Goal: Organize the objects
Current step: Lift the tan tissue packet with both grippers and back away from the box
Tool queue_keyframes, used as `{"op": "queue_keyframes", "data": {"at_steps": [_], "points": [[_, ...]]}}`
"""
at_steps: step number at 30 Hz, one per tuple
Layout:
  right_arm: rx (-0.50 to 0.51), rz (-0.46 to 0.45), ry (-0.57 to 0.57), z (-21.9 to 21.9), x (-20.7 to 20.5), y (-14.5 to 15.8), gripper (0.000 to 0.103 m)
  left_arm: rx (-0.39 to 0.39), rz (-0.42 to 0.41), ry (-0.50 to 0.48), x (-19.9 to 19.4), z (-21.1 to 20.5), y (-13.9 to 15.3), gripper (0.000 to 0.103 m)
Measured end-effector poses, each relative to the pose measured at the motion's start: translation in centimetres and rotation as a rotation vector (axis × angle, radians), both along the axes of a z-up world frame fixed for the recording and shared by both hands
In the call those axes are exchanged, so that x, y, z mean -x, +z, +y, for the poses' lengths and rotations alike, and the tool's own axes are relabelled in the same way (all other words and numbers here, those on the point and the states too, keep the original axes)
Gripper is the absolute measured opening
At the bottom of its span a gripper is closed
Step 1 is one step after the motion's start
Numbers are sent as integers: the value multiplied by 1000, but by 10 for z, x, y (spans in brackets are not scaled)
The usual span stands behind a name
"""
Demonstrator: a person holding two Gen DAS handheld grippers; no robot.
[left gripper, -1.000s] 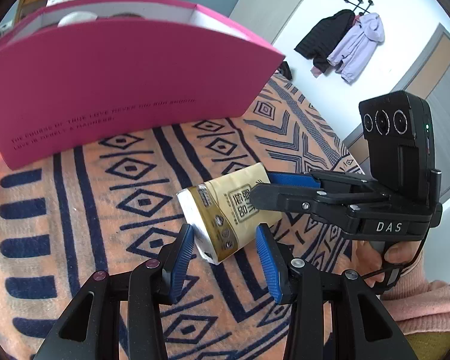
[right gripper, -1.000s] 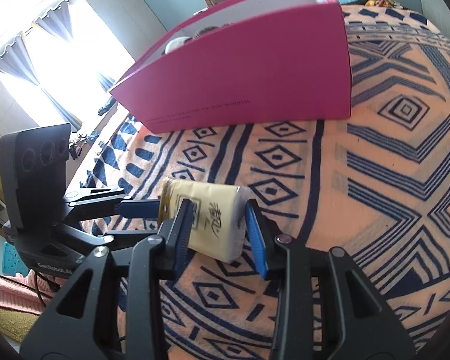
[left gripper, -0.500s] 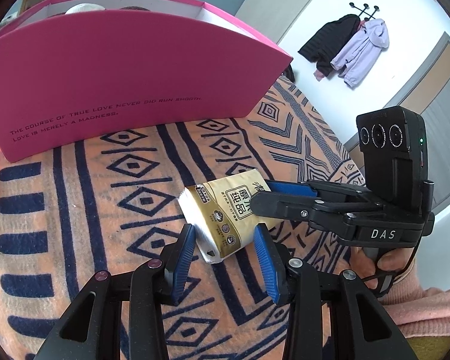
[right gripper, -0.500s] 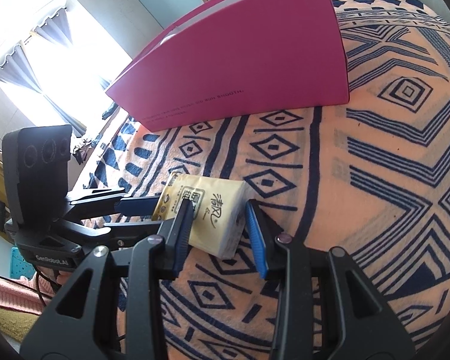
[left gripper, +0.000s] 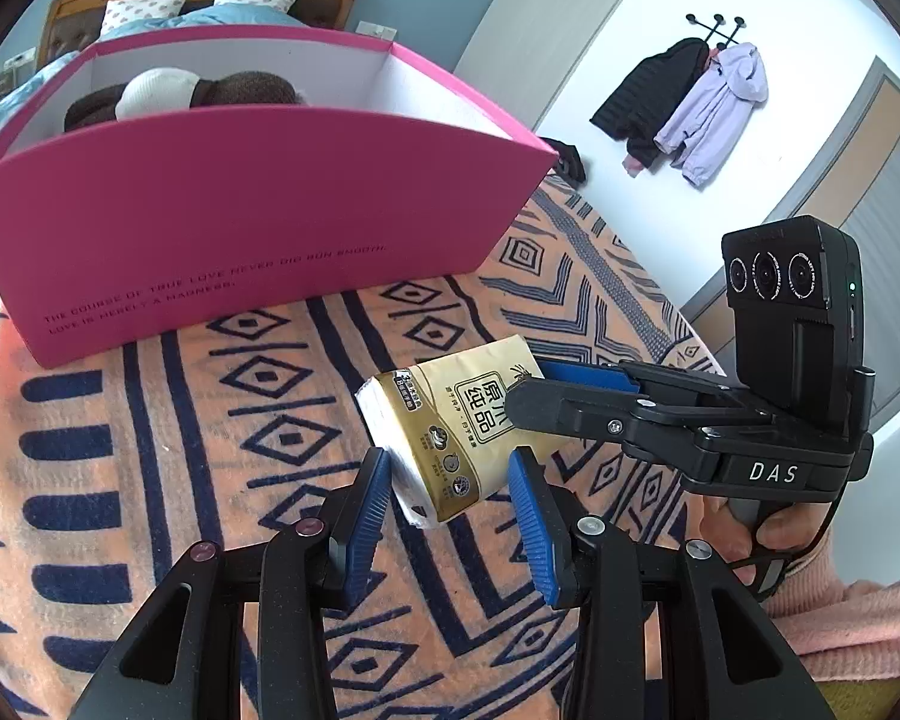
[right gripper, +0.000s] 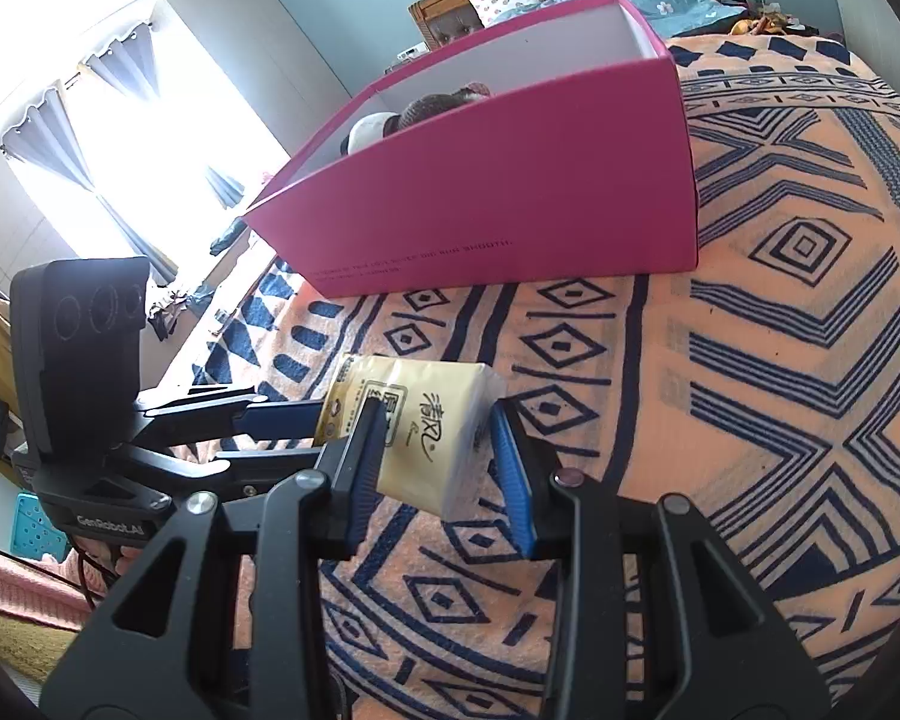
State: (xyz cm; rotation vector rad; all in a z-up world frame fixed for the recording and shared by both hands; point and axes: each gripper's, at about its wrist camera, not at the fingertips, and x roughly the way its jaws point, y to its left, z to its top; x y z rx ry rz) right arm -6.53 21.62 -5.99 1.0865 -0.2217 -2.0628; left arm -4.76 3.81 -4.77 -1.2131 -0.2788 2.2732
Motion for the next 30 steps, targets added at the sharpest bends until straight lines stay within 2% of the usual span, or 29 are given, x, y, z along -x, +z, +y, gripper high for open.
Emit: {"op": "queue_keyframes", "data": {"at_steps": [30], "points": [[21, 77, -5, -3, -4, 25, 39, 3, 78, 6, -1, -3, 27, 40]]}}
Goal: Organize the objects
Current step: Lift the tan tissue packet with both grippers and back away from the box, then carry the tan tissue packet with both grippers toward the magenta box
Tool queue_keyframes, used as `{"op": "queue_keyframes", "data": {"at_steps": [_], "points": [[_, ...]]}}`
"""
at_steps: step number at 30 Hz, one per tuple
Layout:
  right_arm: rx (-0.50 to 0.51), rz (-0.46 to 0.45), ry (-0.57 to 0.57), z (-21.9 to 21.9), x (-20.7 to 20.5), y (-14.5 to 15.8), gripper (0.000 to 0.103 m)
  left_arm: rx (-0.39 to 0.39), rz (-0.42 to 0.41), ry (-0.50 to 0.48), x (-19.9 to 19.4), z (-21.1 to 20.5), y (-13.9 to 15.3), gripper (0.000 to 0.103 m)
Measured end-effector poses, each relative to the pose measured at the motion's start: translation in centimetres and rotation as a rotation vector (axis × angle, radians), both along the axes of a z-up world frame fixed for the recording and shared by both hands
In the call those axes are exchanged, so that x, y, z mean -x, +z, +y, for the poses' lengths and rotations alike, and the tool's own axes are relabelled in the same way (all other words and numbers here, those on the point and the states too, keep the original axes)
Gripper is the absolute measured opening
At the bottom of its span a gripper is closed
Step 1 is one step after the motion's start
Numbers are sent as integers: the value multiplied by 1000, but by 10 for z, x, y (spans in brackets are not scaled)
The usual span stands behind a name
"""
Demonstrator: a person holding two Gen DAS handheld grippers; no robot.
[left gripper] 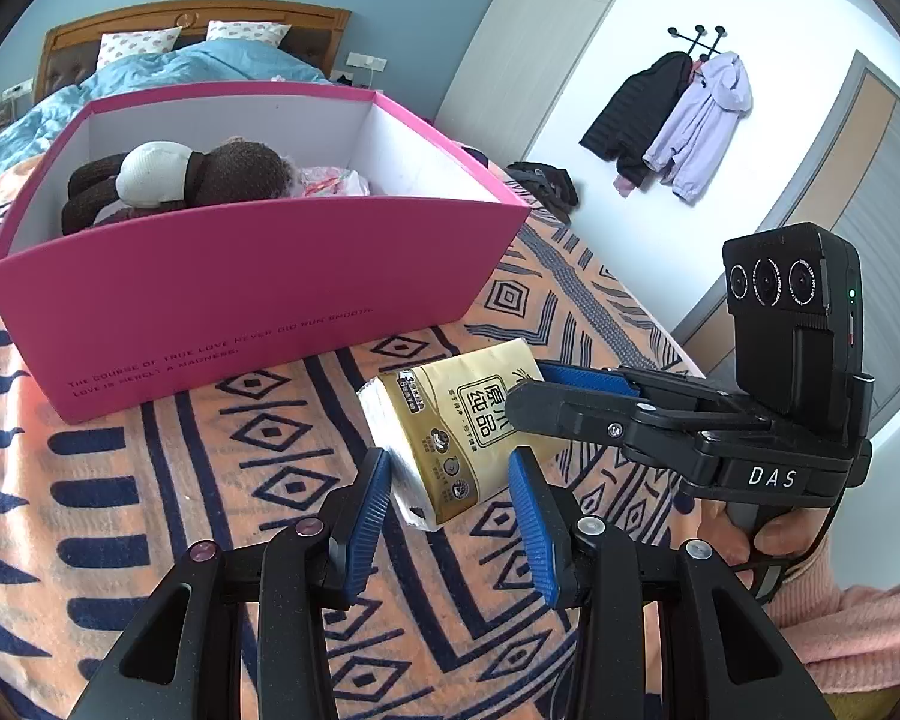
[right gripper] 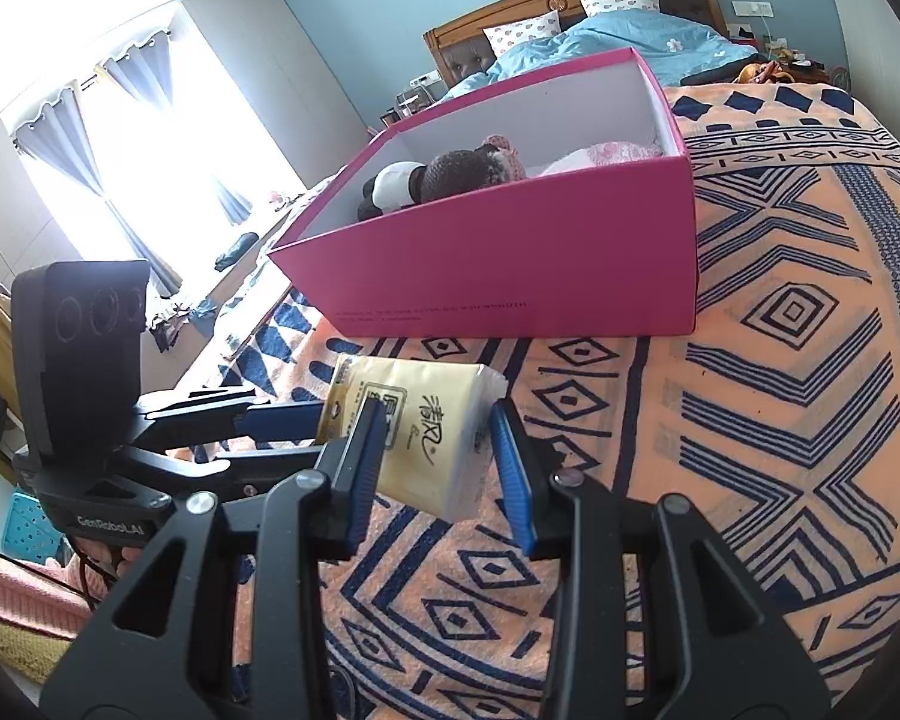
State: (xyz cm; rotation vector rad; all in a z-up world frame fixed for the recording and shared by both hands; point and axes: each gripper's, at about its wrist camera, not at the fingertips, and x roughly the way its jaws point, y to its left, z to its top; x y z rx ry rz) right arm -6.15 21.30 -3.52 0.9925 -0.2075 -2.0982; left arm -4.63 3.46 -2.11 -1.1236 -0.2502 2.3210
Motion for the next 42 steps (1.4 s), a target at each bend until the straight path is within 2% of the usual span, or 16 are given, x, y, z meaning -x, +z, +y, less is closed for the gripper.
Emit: {"op": "queue_keyframes", "data": {"at_steps": [42], "points": [[20, 62, -9, 2, 0, 19, 40, -13, 65, 5, 3, 1, 21, 40]]}}
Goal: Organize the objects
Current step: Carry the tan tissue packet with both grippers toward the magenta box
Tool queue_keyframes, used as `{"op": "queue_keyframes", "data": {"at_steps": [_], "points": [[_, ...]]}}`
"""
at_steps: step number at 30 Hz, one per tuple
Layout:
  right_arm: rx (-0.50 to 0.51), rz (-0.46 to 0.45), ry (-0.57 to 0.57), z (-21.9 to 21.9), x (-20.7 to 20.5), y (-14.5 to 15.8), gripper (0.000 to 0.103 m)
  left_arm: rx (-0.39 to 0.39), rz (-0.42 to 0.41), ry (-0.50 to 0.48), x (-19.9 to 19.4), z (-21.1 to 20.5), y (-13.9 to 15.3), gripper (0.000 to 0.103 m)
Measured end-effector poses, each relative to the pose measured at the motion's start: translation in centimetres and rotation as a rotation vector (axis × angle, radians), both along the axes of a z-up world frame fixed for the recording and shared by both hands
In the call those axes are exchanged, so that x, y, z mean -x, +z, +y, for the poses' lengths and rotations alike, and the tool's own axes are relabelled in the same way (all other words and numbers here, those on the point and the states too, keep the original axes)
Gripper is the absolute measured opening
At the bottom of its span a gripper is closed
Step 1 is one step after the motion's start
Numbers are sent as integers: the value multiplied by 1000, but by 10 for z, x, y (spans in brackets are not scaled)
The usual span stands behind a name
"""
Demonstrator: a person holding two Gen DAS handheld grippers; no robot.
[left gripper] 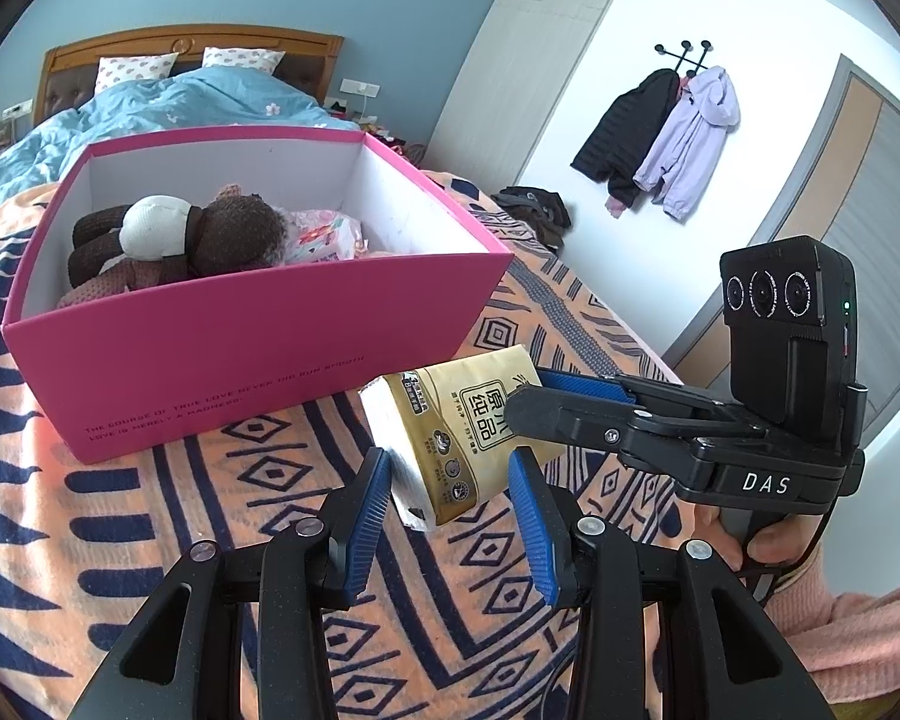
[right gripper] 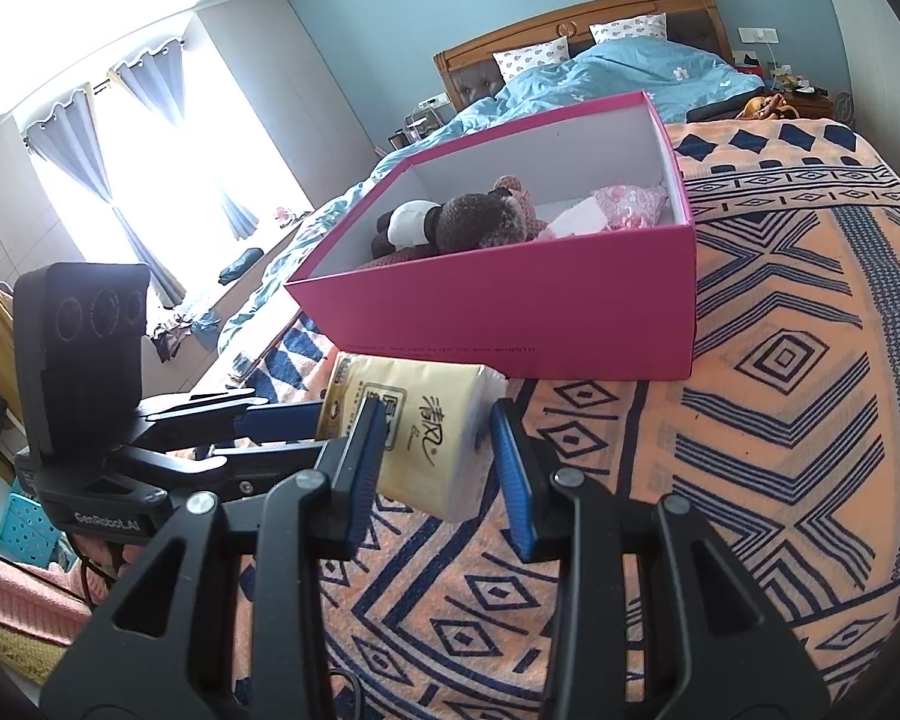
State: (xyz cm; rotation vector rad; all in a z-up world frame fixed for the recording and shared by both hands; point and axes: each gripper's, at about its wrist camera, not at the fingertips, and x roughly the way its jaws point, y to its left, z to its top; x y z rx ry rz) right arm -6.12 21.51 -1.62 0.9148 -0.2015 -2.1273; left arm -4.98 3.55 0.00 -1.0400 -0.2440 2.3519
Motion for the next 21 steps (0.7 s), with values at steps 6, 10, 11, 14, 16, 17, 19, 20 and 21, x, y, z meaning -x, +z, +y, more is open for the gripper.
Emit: {"op": "queue_keyframes", "data": {"at_steps": [6, 10, 11, 14, 16, 17, 19, 20, 21], "points": [[-3, 8, 1, -1, 2, 3, 40, 0, 4, 0, 1, -2, 1, 40], [-2, 14, 0, -1, 3, 5, 40, -1, 9, -1, 2, -3, 3, 40], [0, 14, -1, -1, 3, 5, 40, -2, 10, -2, 3, -3, 4, 40], [0, 17, -1, 0, 4, 6, 40, -1, 12, -2, 3, -3, 5, 40], [-1, 20, -2, -1, 4, 6, 39, -1, 14, -3, 4, -3, 6, 40], [-1, 20, -2, 0, 4, 7, 40, -1, 15, -3, 3, -3, 6, 40], [-1, 22, -3, 0, 4, 7, 40, -1, 18, -3, 4, -3, 8, 40], [-1, 23, -3, 0, 4, 8, 40, -2, 19, -4, 4, -4, 8, 40], [-1, 24, -3, 0, 4, 8, 40, -2, 20, -4, 4, -4, 8, 40]]}}
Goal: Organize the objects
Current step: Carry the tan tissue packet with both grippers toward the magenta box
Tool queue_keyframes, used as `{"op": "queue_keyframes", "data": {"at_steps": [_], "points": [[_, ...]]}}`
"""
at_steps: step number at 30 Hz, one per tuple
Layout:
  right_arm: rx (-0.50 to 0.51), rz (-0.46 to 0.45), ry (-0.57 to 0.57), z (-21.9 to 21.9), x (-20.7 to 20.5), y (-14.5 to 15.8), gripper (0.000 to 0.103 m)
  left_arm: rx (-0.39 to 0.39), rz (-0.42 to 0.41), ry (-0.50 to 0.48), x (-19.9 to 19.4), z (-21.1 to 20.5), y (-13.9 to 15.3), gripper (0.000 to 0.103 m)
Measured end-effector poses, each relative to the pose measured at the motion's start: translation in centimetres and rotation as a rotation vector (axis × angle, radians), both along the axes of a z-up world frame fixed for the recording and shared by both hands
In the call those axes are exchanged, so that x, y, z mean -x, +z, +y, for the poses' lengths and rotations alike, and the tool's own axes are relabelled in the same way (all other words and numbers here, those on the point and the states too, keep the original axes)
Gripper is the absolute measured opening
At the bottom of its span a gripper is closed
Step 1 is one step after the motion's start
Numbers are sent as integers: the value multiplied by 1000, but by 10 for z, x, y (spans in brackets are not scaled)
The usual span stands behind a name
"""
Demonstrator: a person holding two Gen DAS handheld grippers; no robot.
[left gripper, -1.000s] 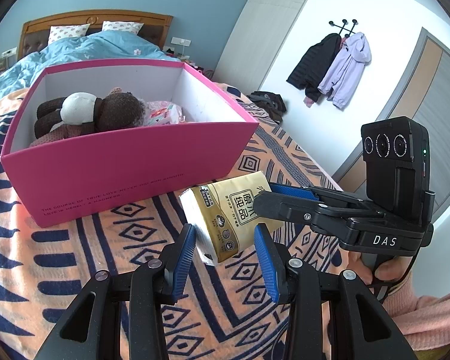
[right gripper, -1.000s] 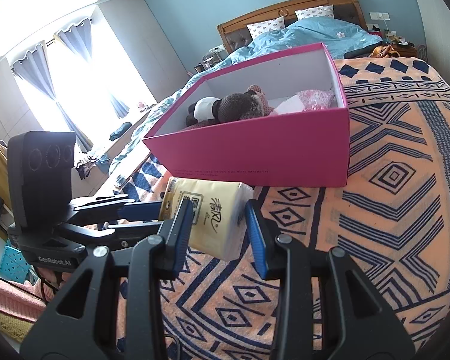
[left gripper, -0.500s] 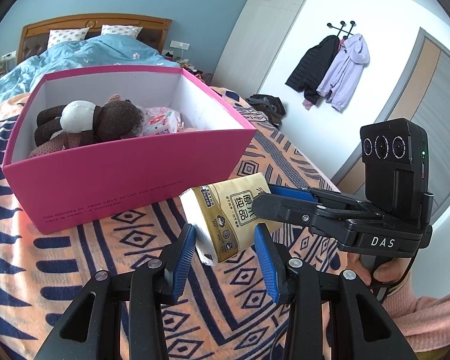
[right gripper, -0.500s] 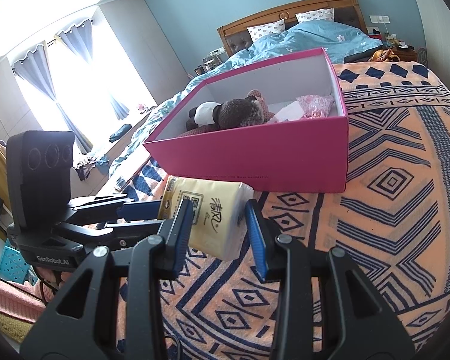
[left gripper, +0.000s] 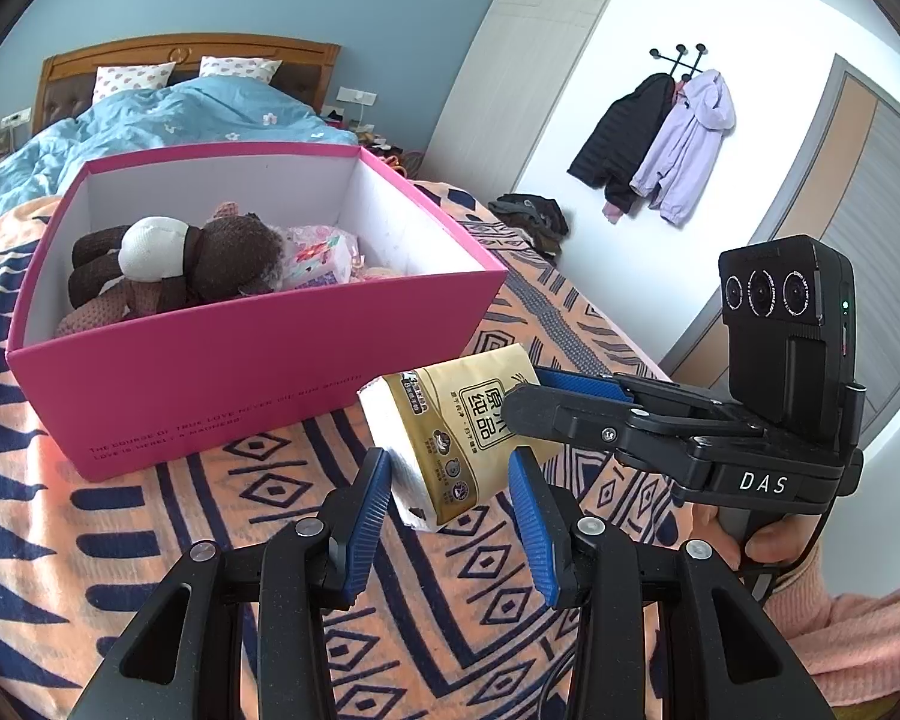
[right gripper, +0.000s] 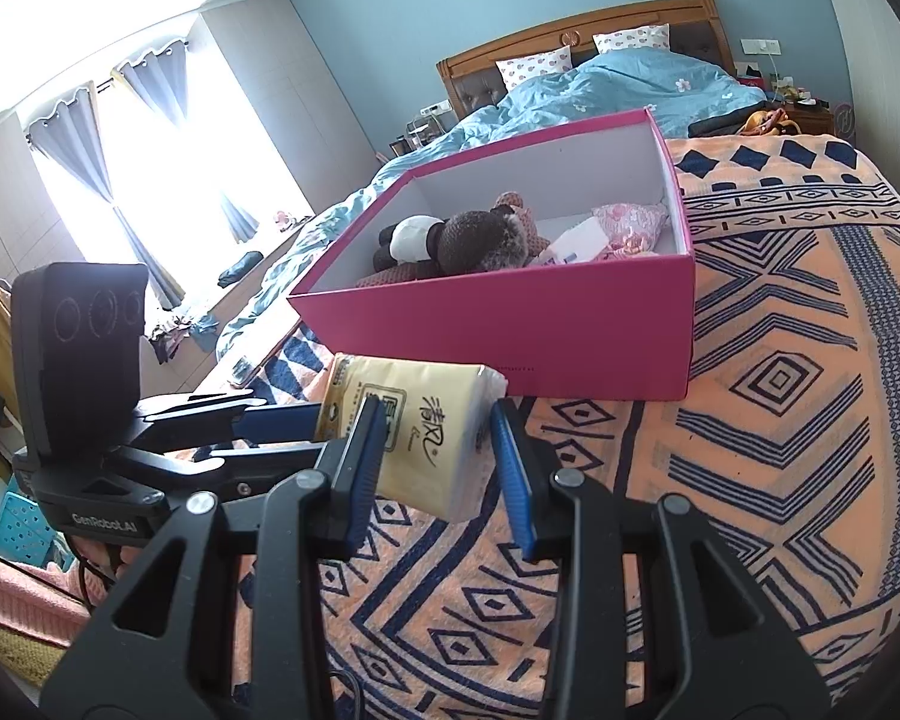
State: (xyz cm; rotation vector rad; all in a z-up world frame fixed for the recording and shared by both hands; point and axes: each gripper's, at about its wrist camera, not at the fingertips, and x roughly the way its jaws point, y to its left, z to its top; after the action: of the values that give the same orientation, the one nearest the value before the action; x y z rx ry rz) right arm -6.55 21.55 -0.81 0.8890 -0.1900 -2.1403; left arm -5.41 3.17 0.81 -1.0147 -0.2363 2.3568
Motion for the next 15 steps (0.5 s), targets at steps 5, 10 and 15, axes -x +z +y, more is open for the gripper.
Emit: {"op": "queue_keyframes", "data": {"at_steps": [5, 10, 15], "points": [[3, 7, 2, 0, 0, 3, 40, 0, 5, 2, 1, 0, 2, 40], [4, 15, 3, -1, 1, 6, 40, -1, 10, 2, 1, -1, 3, 40], [6, 19, 5, -2, 2, 7, 40, 0, 13, 3, 2, -2, 3, 40]]}}
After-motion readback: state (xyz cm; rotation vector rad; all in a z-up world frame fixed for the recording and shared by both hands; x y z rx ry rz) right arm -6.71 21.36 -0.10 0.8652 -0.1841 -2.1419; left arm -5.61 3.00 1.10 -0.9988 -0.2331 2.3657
